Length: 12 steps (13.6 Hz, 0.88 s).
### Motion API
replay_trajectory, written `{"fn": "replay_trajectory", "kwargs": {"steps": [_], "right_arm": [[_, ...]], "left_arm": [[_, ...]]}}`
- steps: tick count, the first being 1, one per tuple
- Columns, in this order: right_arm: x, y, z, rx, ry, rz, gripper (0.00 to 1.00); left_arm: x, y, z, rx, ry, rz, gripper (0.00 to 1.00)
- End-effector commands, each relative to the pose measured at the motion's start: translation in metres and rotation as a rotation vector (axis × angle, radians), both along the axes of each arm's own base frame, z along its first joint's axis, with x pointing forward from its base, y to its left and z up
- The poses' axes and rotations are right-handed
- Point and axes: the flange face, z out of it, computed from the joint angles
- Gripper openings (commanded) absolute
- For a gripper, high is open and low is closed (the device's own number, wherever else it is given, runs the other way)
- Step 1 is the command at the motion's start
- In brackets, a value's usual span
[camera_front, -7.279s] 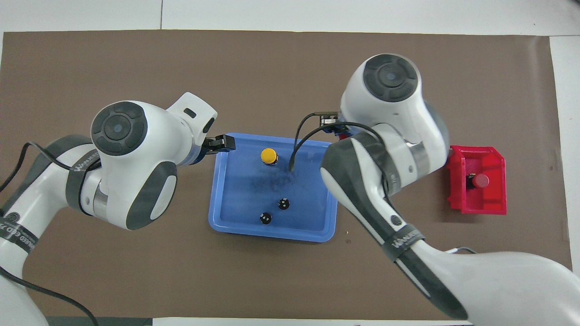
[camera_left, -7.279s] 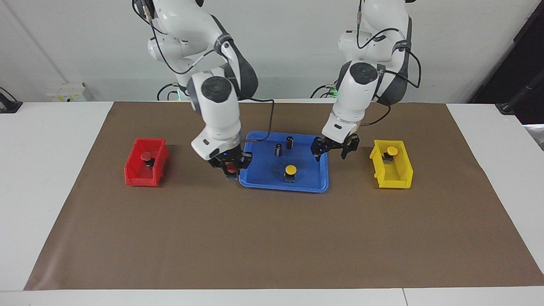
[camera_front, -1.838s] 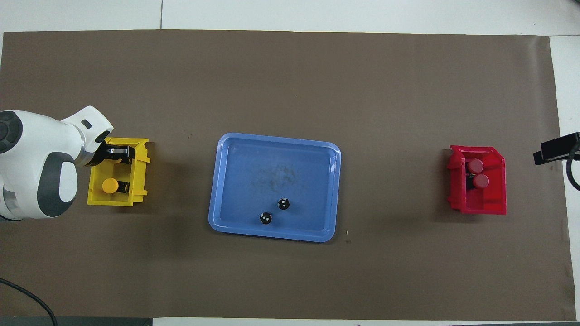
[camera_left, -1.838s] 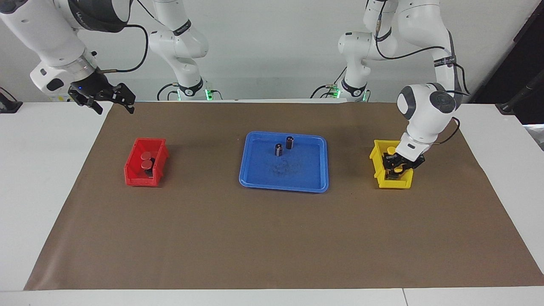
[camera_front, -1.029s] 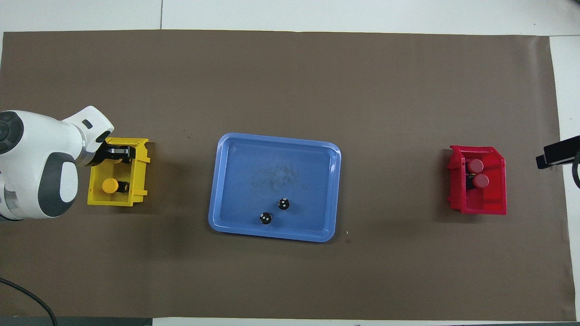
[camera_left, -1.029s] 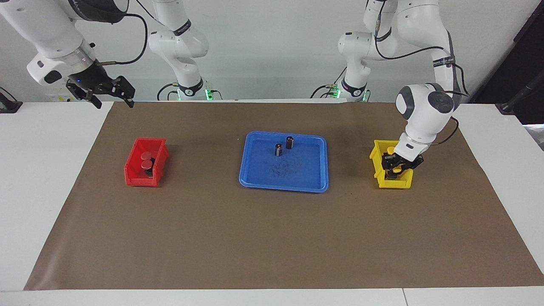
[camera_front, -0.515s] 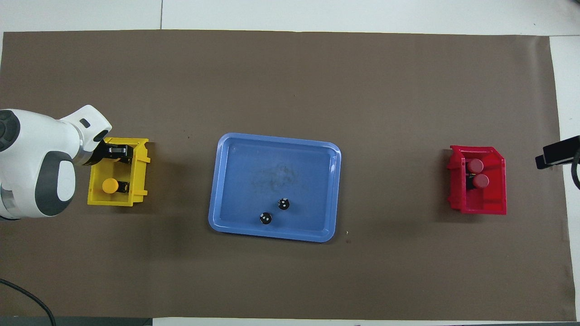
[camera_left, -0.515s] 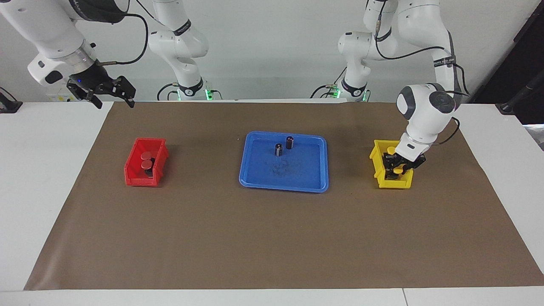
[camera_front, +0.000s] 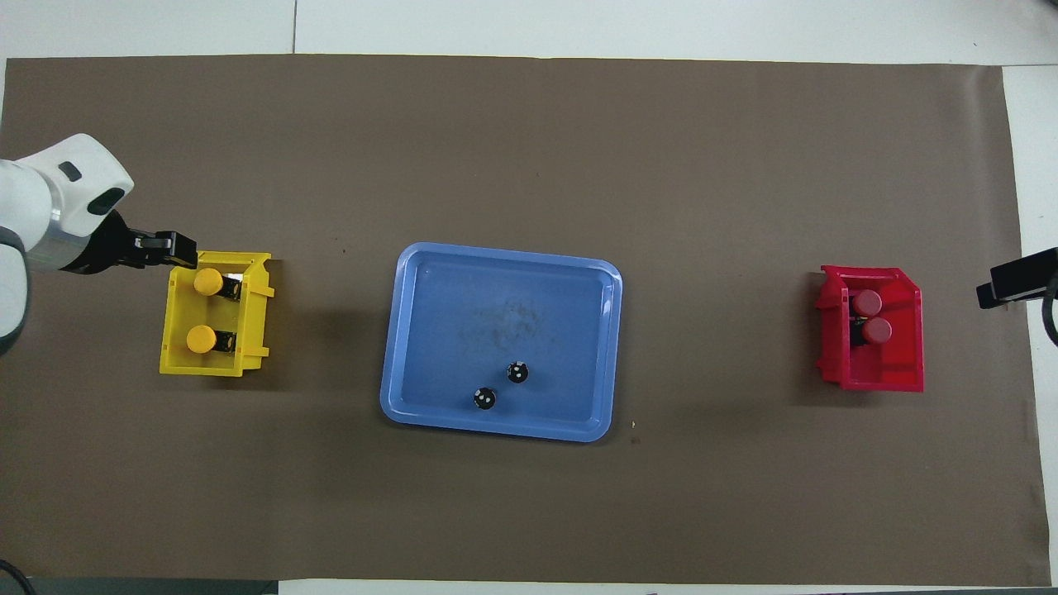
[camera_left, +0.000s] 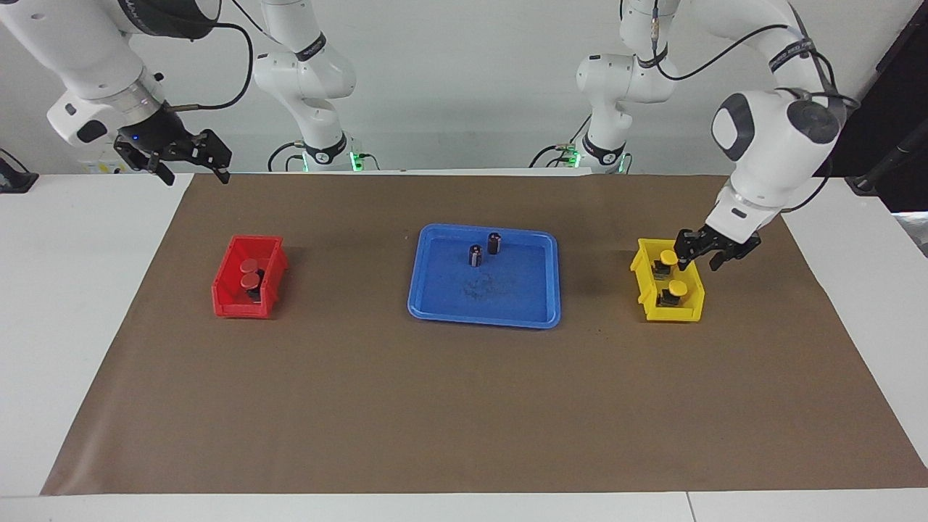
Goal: Sort red and yellow buttons by color
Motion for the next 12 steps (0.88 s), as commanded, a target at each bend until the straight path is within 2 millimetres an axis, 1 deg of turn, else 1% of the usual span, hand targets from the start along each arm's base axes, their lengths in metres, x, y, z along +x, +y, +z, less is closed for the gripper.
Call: {"fn": "replay_trajectory", "kwargs": {"steps": [1,2,3,4,5,7,9,10,12], "right_arm": [[-0.005,0.001,0.003,-0.006,0.004,-0.012,1.00],[-0.004,0.002,0.003,-0.006,0.004,-0.010,1.00],[-0.004,0.002,0.003,-0.006,0.004,-0.010,1.00],[-0.004,0.005,0.002,-0.005,0.007,-0.006,1.00],[-0.004,0.005,0.003,-0.005,0.004,-0.006,1.00],[-0.004,0.005,0.003,-0.005,0.002,-0.004,1.00],[-0.001,0.011,0.007,-0.003,-0.003,0.010,1.00],[-0.001,0.011,0.010,-0.003,-0.003,0.010,1.00],[-0.001,0.011,0.009,-0.005,0.001,0.008,1.00]], "left_arm": [[-0.011,0.001,0.023,0.001,0.009,-0.006,1.00],[-0.015,0.001,0.028,-0.002,0.010,-0.008,1.00],[-0.016,0.005,0.032,-0.004,0.004,-0.002,1.00],[-0.022,0.010,0.041,-0.009,-0.003,0.004,1.00],[-0.026,0.013,0.046,-0.008,0.005,0.006,1.00],[-0.036,0.019,0.060,0.044,0.012,-0.006,1.00],[-0.041,0.020,0.068,0.054,0.042,-0.005,1.00],[-0.042,0.020,0.070,0.053,0.052,-0.003,1.00],[-0.045,0.020,0.069,0.054,0.072,-0.003,1.00]]}}
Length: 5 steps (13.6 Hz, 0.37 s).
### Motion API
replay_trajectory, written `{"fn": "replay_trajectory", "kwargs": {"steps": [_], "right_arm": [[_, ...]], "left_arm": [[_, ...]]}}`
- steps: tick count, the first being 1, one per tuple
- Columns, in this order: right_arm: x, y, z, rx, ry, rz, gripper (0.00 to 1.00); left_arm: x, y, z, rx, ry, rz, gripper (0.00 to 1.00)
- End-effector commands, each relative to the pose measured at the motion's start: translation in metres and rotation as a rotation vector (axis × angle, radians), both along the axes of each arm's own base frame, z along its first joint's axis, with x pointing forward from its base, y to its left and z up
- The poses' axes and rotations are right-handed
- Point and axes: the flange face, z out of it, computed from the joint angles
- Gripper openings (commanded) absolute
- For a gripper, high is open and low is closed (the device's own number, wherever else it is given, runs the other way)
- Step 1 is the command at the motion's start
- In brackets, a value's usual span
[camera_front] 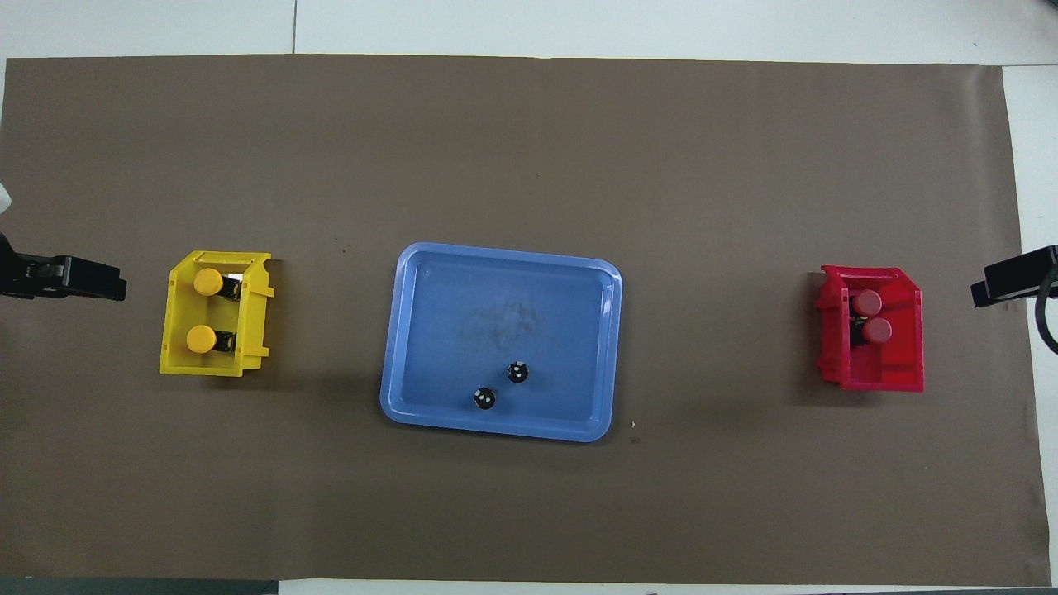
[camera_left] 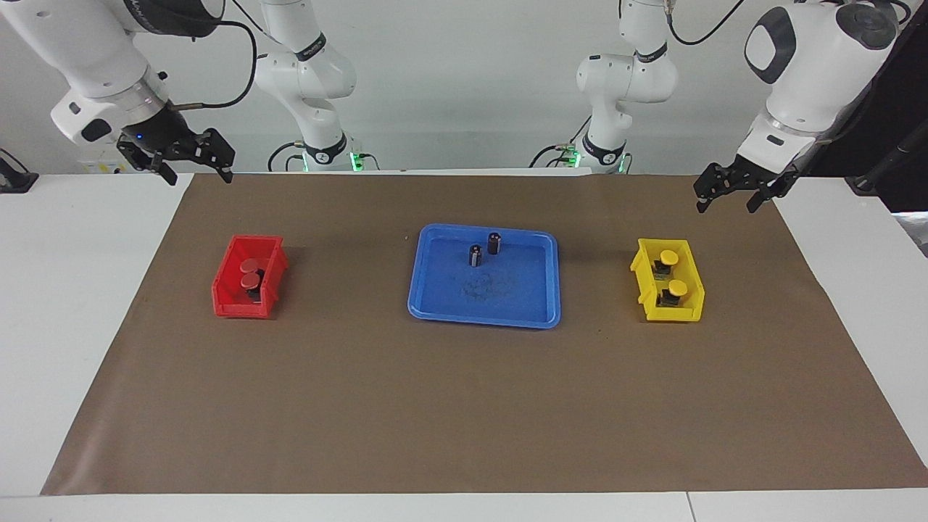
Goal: Sort red and yellow buttons by color
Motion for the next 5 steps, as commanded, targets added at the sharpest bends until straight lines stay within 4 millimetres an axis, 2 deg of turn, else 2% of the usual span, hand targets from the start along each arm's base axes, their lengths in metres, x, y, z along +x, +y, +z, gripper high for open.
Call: {"fn": "replay_trajectory", "kwargs": {"steps": [1,5], "right_arm": [[-0.0024,0.0009,0.0048,-0.005,0.009,-0.010,1.00],[-0.0014,0.0000,-0.0022,-0.003,0.027,-0.011,1.00]], "left_arm": [[-0.0027,0.0002,0.0038,0.019,0.021,0.001,1.00],[-0.0023,-0.0023,0.0038,0.012,0.022,-0.001,1.00]]}}
